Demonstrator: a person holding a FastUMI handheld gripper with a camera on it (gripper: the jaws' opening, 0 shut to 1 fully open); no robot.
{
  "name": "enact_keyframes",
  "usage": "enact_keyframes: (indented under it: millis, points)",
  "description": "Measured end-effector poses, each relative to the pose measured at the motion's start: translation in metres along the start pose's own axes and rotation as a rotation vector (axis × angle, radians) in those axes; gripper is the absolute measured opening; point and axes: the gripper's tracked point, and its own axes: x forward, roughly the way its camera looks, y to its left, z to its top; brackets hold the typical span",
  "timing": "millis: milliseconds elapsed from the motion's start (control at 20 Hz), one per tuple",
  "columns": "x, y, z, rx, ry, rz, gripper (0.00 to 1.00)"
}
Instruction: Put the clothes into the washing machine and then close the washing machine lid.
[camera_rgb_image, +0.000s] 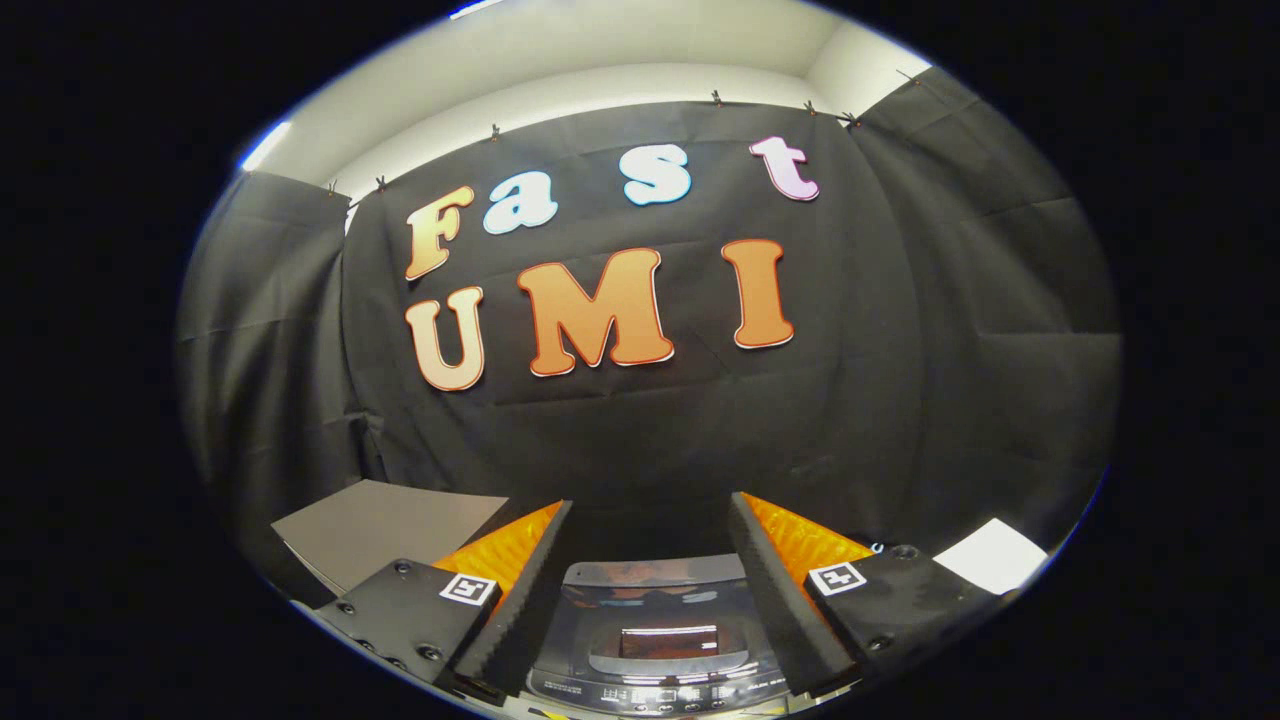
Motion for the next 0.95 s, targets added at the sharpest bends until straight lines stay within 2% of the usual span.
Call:
enact_keyframes:
  millis: [450, 950]
  points:
    - [-0.031, 0.01, 0.041, -0.037, -0.081, 0.008, 0.98]
    - [-0.036, 0.006, 0.048, -0.039, -0.084, -0.006, 0.98]
